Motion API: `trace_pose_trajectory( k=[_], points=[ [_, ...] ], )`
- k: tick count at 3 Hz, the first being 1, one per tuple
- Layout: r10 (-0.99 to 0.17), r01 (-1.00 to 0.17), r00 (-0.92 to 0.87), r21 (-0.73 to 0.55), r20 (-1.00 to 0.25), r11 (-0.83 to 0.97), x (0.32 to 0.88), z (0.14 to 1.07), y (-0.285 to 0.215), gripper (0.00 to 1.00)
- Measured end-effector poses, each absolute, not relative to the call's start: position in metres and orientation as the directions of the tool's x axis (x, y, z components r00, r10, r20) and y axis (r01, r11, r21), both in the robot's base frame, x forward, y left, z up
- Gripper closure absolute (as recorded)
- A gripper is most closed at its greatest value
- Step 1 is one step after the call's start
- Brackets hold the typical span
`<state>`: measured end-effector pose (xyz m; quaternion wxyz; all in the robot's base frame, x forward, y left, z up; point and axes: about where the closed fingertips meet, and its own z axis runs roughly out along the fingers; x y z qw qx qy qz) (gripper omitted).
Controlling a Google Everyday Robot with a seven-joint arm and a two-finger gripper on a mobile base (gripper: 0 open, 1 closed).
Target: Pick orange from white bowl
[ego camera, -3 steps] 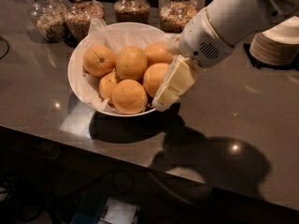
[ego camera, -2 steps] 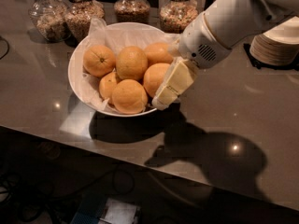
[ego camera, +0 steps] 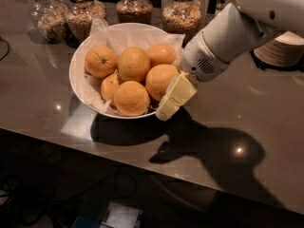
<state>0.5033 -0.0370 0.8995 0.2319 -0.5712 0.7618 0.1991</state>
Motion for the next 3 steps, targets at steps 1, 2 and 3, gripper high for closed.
trace_pose_trajectory(
  k=[1,2,3],
  points=[
    [-0.804,-0.968,-0.234,0.053,-0.546,0.245,0.5014,0.8853,-0.0317,0.0],
    [-0.817,-0.973,-0.218,0.051,-0.535,0.226,0.5014,0.8875,-0.0269,0.19],
    [-0.817,-0.973,-0.218,0.051,-0.535,0.226,0.5023,0.8911,-0.0289,0.42]
  ],
)
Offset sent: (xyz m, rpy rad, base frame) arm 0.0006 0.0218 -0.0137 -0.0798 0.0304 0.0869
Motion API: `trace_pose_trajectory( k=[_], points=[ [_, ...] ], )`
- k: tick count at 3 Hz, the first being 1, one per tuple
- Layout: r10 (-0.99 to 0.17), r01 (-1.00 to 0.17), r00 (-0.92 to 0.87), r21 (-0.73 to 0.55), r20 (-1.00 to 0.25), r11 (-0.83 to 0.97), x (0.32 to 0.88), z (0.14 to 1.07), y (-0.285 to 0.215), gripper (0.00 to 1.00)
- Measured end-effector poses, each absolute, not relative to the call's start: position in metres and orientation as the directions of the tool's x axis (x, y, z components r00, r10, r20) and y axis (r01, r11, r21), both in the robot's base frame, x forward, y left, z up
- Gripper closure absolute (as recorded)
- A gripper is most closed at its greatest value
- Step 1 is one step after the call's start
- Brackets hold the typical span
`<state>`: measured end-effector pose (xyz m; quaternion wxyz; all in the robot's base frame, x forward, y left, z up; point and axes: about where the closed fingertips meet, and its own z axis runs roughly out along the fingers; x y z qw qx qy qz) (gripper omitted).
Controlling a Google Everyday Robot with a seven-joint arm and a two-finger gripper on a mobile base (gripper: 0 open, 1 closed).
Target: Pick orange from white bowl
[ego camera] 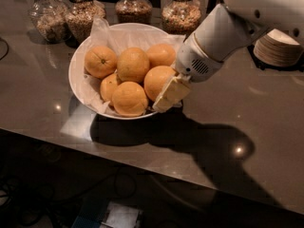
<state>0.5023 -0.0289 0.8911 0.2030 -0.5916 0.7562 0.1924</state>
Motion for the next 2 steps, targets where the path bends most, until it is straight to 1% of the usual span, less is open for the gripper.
trace_pose_trajectory(
  k=[2],
  points=[
    [-0.817,-0.973,-0.218,0.051,-0.535,0.226,0.505,0.8947,-0.0305,0.89]
  ],
)
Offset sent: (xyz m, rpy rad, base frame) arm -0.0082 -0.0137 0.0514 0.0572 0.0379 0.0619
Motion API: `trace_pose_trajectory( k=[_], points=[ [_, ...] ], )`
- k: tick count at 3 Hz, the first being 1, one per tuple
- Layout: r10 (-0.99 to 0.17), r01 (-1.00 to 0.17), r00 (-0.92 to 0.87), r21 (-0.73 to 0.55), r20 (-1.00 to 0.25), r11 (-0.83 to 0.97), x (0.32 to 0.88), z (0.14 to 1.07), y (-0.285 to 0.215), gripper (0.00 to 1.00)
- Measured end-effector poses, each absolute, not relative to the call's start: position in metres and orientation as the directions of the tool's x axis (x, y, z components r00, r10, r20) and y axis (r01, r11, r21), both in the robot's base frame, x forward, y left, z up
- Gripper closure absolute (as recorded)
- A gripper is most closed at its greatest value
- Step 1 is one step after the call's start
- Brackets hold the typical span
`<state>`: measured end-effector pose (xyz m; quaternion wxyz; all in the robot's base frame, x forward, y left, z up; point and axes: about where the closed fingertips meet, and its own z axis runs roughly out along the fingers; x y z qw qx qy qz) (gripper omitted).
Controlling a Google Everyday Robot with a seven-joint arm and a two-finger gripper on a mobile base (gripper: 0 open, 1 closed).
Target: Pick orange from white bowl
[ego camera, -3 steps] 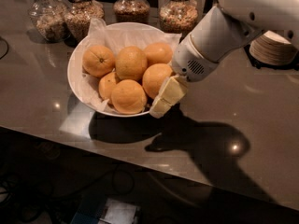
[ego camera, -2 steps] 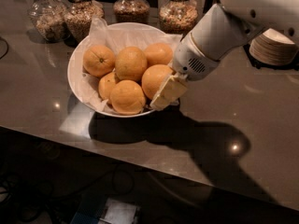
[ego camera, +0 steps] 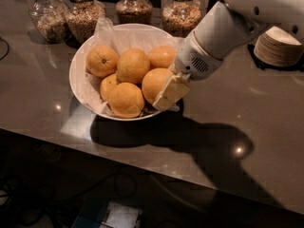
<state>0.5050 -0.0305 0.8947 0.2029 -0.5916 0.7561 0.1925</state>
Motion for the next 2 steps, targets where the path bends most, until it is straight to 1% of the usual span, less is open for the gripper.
trace_pose_trajectory(
  k=[1,2],
  points=[
    [-0.807,-0.98,-0.196,0.086,-0.557,0.178,0.494,0.917,-0.042,1.0],
    [-0.779,-0.99,-0.138,0.088,-0.612,0.107,0.468,0.969,-0.067,1.0]
  ],
)
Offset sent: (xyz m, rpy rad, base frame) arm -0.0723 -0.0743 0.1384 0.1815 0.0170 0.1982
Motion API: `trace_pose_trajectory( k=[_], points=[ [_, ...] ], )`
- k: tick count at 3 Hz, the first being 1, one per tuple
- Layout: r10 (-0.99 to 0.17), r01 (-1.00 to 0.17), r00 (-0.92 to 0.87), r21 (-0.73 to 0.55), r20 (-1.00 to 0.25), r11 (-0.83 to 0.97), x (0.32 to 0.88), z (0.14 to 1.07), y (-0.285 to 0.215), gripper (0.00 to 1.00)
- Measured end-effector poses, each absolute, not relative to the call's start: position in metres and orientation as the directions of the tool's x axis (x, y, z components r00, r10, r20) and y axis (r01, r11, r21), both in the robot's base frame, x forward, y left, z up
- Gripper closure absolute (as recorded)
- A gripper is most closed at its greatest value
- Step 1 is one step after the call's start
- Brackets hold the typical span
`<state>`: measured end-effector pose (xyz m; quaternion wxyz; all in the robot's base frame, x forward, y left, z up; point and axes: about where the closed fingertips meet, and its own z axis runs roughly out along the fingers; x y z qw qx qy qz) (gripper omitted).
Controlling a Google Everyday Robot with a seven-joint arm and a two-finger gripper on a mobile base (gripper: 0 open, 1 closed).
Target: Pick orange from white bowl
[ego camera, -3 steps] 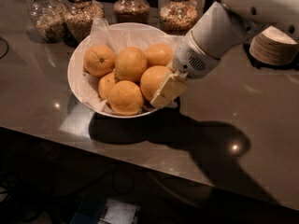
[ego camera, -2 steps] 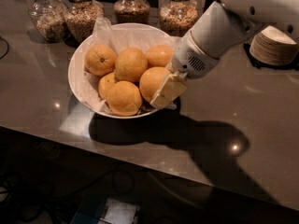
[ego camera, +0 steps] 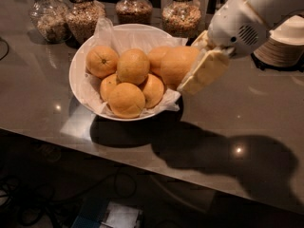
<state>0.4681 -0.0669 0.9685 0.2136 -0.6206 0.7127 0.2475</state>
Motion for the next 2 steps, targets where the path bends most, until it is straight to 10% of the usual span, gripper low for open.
trace_pose_trajectory(
  k=[2],
  points=[
    [-0.625,-0.994,-0.108,0.073,-0.773,0.081,0.416,1.039,-0.123,1.0]
  ],
)
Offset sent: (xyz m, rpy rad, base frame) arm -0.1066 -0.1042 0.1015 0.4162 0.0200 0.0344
